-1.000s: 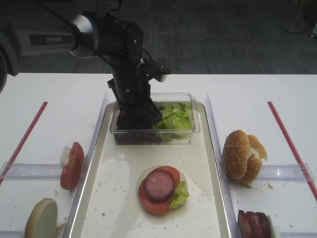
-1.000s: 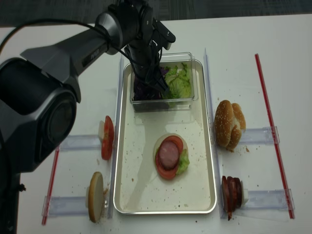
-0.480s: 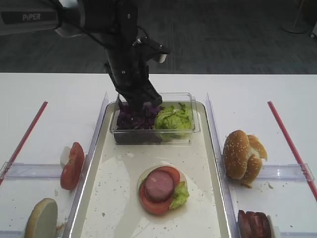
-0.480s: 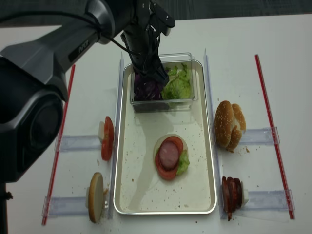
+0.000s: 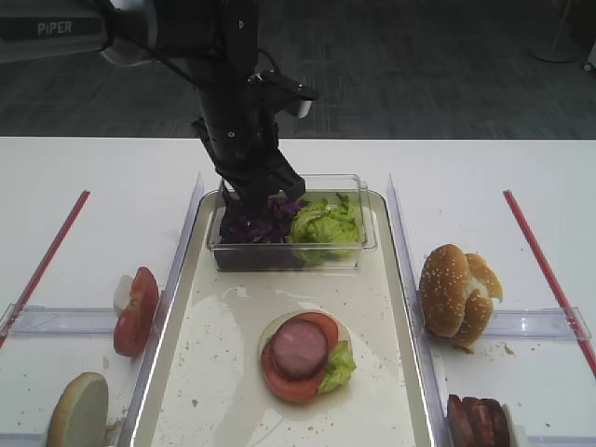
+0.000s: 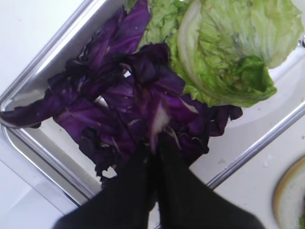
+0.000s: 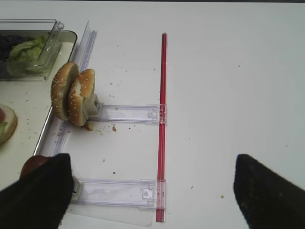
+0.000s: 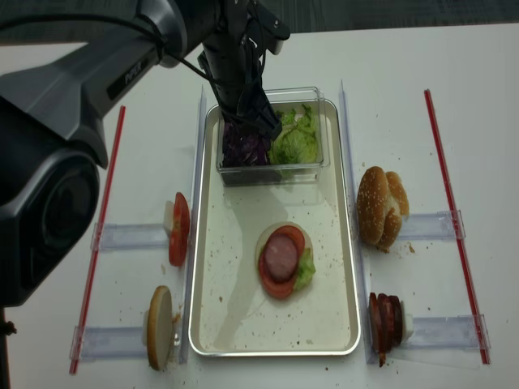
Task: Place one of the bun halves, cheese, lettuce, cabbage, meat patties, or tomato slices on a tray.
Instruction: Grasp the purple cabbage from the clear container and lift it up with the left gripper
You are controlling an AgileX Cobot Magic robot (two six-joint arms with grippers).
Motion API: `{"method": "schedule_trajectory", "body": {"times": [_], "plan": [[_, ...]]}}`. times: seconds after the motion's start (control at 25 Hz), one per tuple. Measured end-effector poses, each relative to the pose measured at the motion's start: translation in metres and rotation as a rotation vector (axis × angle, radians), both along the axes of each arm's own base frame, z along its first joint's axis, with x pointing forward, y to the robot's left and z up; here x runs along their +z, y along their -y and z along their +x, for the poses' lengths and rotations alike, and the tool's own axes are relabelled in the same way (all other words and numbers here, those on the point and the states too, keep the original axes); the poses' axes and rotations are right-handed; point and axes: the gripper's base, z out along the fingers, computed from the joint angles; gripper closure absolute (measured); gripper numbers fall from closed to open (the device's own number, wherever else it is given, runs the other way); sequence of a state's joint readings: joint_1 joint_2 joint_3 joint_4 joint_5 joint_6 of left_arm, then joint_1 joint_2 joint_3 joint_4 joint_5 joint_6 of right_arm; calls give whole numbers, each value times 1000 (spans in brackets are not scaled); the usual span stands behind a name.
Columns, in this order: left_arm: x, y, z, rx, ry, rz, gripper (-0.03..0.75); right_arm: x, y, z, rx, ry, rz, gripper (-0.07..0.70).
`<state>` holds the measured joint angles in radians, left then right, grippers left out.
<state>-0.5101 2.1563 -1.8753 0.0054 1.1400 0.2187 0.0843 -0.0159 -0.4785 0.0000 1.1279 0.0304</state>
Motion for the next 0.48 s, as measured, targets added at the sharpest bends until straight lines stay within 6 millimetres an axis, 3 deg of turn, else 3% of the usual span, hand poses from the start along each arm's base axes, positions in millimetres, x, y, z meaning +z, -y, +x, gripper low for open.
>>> {"method": "schedule_trajectory", "body": {"times": [0.48], "plan": [[0, 0, -1, 18, -13, -3, 729, 0, 0, 0, 0, 0, 0, -60]]}}
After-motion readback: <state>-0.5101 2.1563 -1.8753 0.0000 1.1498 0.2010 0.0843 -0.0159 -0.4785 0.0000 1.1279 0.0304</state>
